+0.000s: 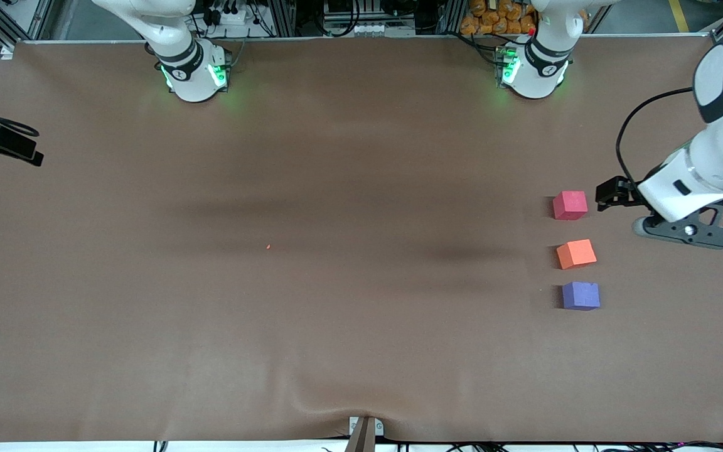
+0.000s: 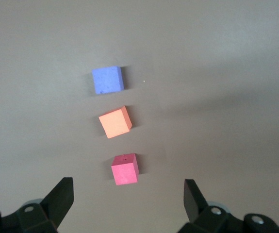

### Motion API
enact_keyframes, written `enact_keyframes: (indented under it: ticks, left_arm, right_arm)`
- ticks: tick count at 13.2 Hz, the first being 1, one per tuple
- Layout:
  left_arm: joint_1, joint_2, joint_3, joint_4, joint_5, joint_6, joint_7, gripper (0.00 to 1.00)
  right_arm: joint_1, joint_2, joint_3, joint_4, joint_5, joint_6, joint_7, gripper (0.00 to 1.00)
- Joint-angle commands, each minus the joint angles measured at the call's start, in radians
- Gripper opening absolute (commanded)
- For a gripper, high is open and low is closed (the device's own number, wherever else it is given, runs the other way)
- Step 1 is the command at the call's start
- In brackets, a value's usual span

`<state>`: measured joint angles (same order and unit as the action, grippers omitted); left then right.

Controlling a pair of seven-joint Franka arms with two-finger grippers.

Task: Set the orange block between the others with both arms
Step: 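Open the left gripper and lift it away from the cubes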

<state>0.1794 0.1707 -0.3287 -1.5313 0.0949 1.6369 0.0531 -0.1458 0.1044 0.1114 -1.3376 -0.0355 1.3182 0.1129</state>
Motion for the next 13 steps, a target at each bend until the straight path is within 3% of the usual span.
enact_keyframes:
  ticks: [1,4,6,7,9,10,13]
  left_arm:
    - [0.06,-0.109,-0.022,0.002,-0.023,-0.096,0.011,1.0]
    - [0.057,-0.189,-0.041,-0.003,-0.027,-0.129,0.019,1.0]
    - [0.013,-0.207,-0.006,-0.001,-0.032,-0.132,0.019,1.0]
    - [-0.047,-0.217,0.054,-0.003,-0.032,-0.132,0.019,1.0]
    - [-0.231,-0.247,0.251,-0.01,-0.032,-0.147,0.025,1.0]
    - [-0.273,-0.25,0.295,-0.009,-0.032,-0.155,0.059,1.0]
    - [-0.278,-0.25,0.301,-0.003,-0.033,-0.164,0.096,1.0]
  right_arm:
    - [-0.029,-0.005,-0.006,0.008,0.014,-0.004,0.008,1.0]
    - [-0.026,0.0,-0.004,0.006,0.016,-0.002,0.01,1.0]
    - [-0.029,0.001,-0.004,0.005,0.019,0.041,0.011,1.0]
    - [-0.029,0.005,-0.004,0.002,0.02,0.059,0.011,1.0]
    - [-0.015,0.011,-0.002,-0.005,0.02,0.061,0.011,1.0]
    - [-0.003,0.023,-0.001,-0.005,0.019,0.058,0.011,1.0]
    - [0.011,0.035,-0.002,-0.008,0.019,0.049,0.011,1.0]
